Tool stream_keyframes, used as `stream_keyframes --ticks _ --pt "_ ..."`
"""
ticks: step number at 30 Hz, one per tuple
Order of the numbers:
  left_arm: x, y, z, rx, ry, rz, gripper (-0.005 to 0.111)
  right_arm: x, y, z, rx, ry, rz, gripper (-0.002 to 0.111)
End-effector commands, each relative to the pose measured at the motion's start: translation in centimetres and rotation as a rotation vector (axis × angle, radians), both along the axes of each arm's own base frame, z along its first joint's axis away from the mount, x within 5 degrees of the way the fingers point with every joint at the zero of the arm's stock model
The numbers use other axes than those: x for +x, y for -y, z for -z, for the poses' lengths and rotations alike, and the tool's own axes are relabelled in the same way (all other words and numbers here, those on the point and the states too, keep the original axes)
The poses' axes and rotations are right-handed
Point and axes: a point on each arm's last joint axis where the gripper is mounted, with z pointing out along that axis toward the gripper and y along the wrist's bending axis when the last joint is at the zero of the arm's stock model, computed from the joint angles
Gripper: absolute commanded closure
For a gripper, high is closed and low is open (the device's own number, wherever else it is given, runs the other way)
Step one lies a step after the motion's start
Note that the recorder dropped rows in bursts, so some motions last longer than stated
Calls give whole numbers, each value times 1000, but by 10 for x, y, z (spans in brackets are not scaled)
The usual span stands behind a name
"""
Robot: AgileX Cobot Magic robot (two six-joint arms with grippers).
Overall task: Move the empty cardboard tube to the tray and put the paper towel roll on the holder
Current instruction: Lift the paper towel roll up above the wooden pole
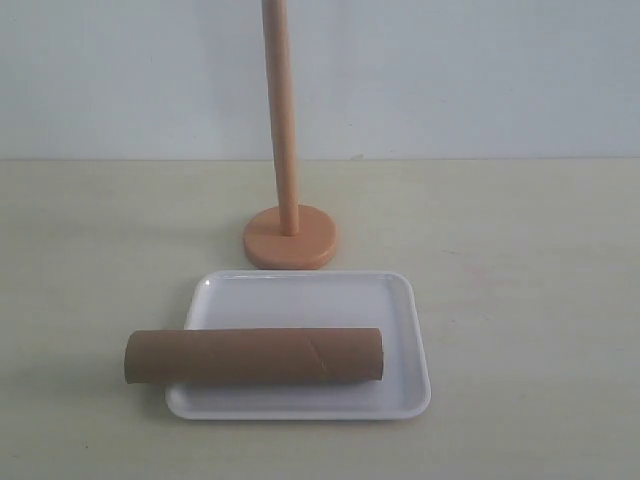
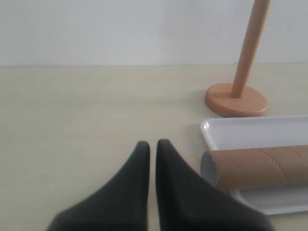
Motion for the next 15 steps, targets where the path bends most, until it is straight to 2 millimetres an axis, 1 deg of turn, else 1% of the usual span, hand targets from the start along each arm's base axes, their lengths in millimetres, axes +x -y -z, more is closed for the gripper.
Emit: stream_keyframes --ticks 1,4,8,12,15 --pt "0 0 1 -6 -2 -3 103 8 -9 7 3 -15 -16 109" --pt "0 0 1 -6 -2 -3 103 15 -15 17 -15 -27 -19 109" --pt "0 0 1 -6 -2 -3 103 13 -15 15 -36 8 -22 109" --pt "0 0 1 -6 -2 -3 103 12 -10 -1 -16 29 13 109" --pt "0 0 1 -6 -2 -3 103 11 -8 -8 -13 47 26 109"
